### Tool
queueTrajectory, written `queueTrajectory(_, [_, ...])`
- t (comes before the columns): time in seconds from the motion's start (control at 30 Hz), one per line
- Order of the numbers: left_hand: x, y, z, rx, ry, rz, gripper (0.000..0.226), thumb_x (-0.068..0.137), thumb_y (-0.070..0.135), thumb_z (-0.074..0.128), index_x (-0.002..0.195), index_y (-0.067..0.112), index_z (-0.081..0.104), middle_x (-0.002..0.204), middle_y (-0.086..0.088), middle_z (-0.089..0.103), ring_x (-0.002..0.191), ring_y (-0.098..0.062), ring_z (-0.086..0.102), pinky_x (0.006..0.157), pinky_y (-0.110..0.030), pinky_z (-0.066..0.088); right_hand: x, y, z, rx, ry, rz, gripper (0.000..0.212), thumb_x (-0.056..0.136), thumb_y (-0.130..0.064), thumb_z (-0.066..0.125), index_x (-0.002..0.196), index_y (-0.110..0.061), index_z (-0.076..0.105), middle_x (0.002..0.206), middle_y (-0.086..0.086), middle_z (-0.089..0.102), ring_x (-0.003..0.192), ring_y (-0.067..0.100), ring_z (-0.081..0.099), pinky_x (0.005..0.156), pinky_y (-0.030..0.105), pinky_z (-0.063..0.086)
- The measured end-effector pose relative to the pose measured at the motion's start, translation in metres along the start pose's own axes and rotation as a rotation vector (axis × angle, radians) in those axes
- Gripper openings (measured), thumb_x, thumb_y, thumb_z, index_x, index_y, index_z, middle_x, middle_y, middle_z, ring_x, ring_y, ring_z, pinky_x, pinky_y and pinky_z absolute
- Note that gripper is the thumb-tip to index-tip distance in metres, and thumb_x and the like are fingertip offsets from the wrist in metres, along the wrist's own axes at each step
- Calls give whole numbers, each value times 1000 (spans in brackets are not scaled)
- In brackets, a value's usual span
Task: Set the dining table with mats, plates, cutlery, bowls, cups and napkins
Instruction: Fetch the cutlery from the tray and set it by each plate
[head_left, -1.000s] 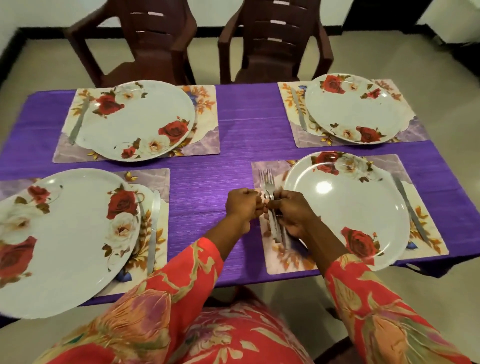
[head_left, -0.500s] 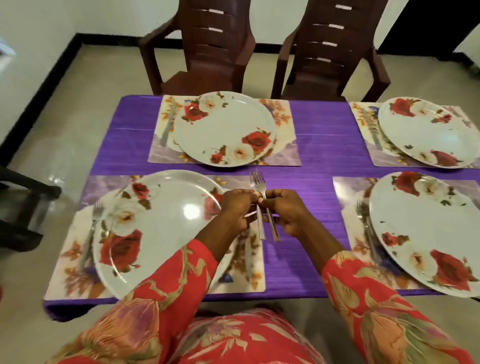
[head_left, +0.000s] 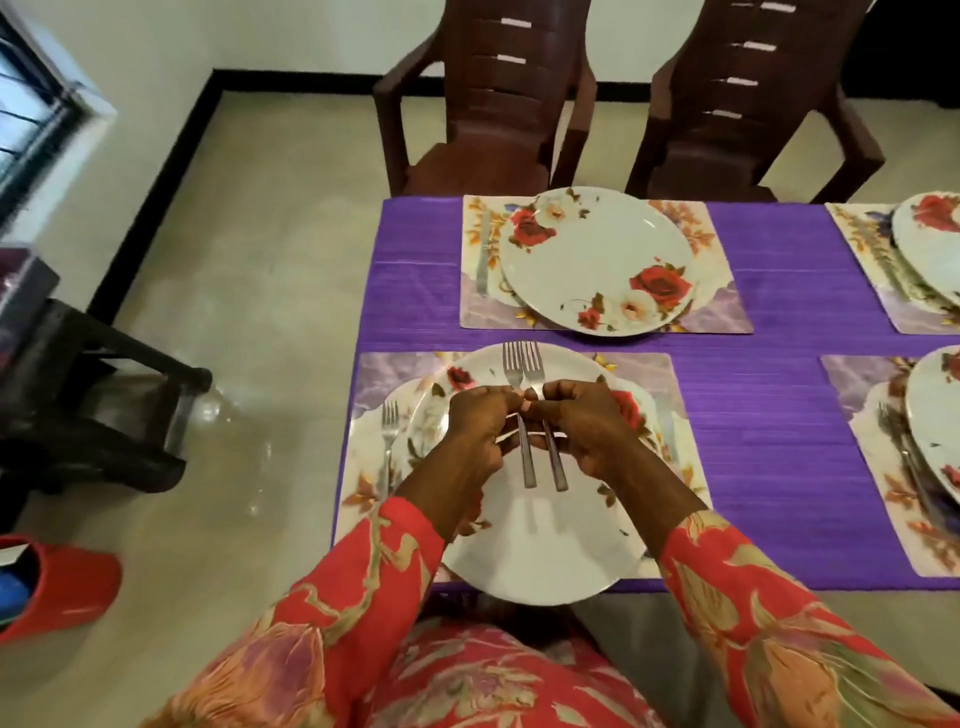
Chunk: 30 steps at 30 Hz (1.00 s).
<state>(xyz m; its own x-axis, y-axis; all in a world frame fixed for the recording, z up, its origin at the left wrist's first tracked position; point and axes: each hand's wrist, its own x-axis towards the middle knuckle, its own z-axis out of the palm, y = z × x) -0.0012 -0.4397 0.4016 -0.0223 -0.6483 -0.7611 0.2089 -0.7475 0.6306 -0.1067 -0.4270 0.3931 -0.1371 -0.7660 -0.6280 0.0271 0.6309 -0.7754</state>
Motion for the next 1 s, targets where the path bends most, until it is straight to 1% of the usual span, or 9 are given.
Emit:
queueTrajectory(0.1, [-1, 1, -19, -39, 42, 5, 18, 87, 1, 53, 77, 13, 61, 70, -3, 60, 61, -13, 54, 54, -22, 40, -1, 0, 19, -8, -36, -19, 24, 84, 0, 64, 107, 4, 60, 85, 13, 66, 68, 16, 65, 57, 24, 56])
queueTrajectory(0.23, [-4, 2, -43, -117, 80, 27, 18, 86, -2, 52, 77, 12, 59, 65, -4, 58, 57, -14, 52, 51, -22, 40, -3, 1, 42, -12, -87, -33, 7, 86, 0, 62, 89, -6, 60, 76, 8, 65, 63, 15, 64, 60, 27, 54])
queueTrajectory(0.33, [-9, 2, -61, -174, 110, 37, 24, 85, -6, 50, 70, 11, 59, 55, -3, 58, 52, -15, 50, 50, -21, 40, -6, 4, 60, -2, -121, -44, 13, 87, 1, 60, 78, -9, 58, 72, 9, 63, 62, 18, 62, 62, 29, 54])
queueTrajectory(0.47, [-12, 1, -84, -236, 130, 52, 27, 85, -7, 50, 67, 9, 61, 46, 1, 61, 47, -13, 54, 49, -21, 43, -9, 7, 82, -3, -197, -43, 11, 87, 1, 60, 80, -7, 57, 72, 8, 63, 60, 16, 63, 54, 25, 52])
queueTrajectory(0.67, [-8, 13, -121, -339, 183, 80, 23, 86, -8, 52, 69, 6, 60, 43, 0, 60, 42, -13, 56, 43, -19, 48, -2, 0, 124, 5, -282, -19, 23, 87, 2, 59, 75, -14, 48, 68, 3, 60, 58, 14, 59, 56, 26, 49])
queueTrajectory(0.8, [2, 34, -152, -350, 178, 87, 20, 85, -9, 51, 73, 4, 60, 46, -2, 63, 37, -10, 57, 41, -18, 49, 10, -12, 161, -6, -282, -24, 19, 86, 1, 61, 76, -13, 54, 71, 6, 61, 62, 16, 59, 59, 26, 50])
queueTrajectory(0.87, [11, 49, -171, -344, 161, 90, 21, 85, -10, 51, 72, 3, 60, 47, -3, 64, 39, -12, 59, 41, -19, 49, 18, -18, 182, -2, -268, -22, 17, 86, 0, 62, 76, -12, 55, 68, 5, 63, 59, 15, 61, 56, 25, 51])
queueTrajectory(0.93, [21, 64, -190, -323, 149, 80, 17, 86, -8, 51, 76, 3, 60, 47, -3, 64, 42, -14, 59, 44, -21, 50, 28, -23, 204, 4, -252, -24, 15, 86, -1, 62, 77, -12, 56, 65, 4, 62, 52, 11, 61, 50, 22, 51])
queueTrajectory(1.0, [31, 81, -211, -276, 138, 73, 14, 86, -7, 53, 80, 3, 61, 50, -4, 64, 43, -14, 60, 45, -20, 51, 37, -30, 229, 29, -219, -20, 13, 85, -1, 63, 80, -11, 56, 66, 4, 62, 53, 12, 61, 50, 22, 51])
